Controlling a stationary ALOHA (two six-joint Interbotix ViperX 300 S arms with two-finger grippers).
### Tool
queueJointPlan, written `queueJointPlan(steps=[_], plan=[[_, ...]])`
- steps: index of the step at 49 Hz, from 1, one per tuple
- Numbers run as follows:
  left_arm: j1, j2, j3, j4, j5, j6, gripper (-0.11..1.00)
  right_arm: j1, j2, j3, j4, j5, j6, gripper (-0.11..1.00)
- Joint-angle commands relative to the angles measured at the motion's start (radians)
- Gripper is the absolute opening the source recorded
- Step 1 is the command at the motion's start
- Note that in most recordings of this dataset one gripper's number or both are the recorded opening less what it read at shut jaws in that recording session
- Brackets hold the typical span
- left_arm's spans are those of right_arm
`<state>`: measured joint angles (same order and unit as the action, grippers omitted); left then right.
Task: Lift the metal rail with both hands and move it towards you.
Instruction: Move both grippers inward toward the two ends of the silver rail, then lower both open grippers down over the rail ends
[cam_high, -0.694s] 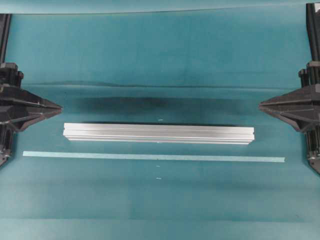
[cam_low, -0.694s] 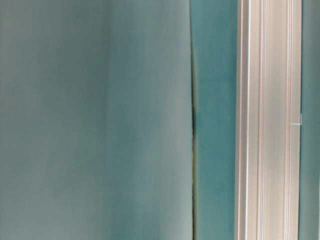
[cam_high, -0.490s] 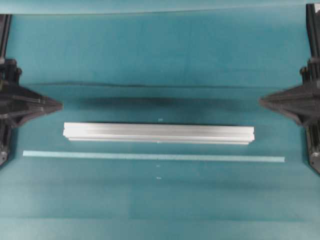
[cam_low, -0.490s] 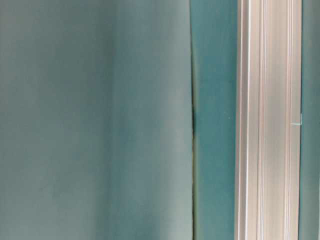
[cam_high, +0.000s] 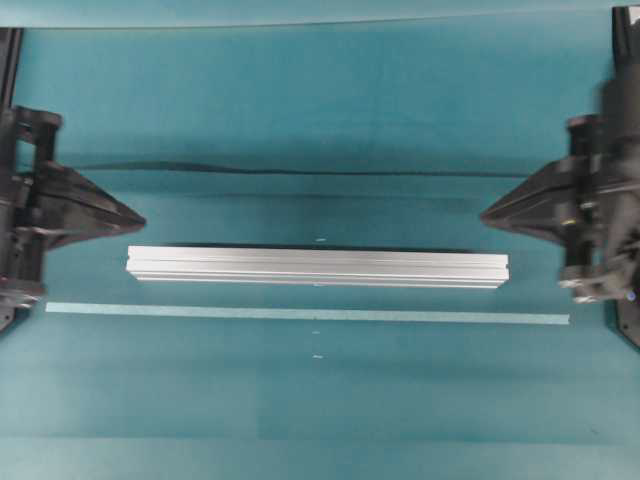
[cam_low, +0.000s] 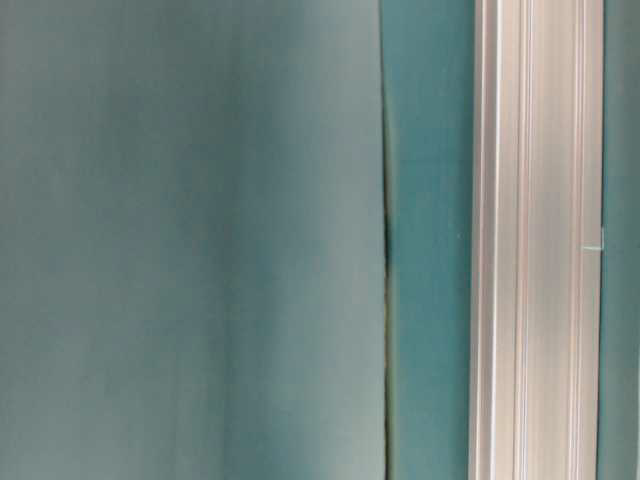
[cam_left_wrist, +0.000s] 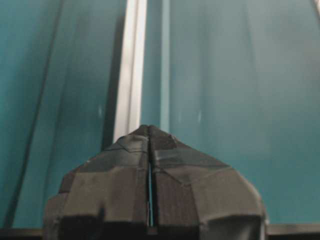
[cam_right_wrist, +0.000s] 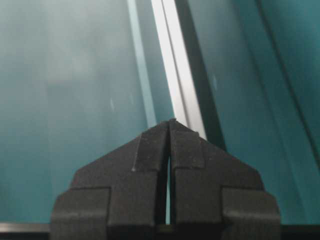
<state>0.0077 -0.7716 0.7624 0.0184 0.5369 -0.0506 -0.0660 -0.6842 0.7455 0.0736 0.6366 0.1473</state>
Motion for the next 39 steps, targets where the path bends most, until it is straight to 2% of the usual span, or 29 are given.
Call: queueJointPlan(steps=[1,9,21,33,39], plan=[[0.002,0.060,-0.054,0.003,0.060,0.003,-0.05,0.002,0.077,-0.058,0.005,0.074,0.000,0.02],[0.005,0.167,-0.110,0.011,0.192,0.005,-0.05,0.002,0.213,-0.149,-0.003,0.230,-0.003,0.01],[0.021,0.259,-0.183,0.012,0.316,0.021,-0.05,-0.008,0.371,-0.256,-0.078,0.459,-0.029,0.01],[0.049,0.311,-0.193,0.014,0.347,0.104,-0.05,-0.008,0.454,-0.273,-0.077,0.506,-0.097,0.05],[0.048,0.337,-0.186,0.014,0.348,0.124,-0.04,-0.009,0.476,-0.273,-0.077,0.508,-0.123,0.14]])
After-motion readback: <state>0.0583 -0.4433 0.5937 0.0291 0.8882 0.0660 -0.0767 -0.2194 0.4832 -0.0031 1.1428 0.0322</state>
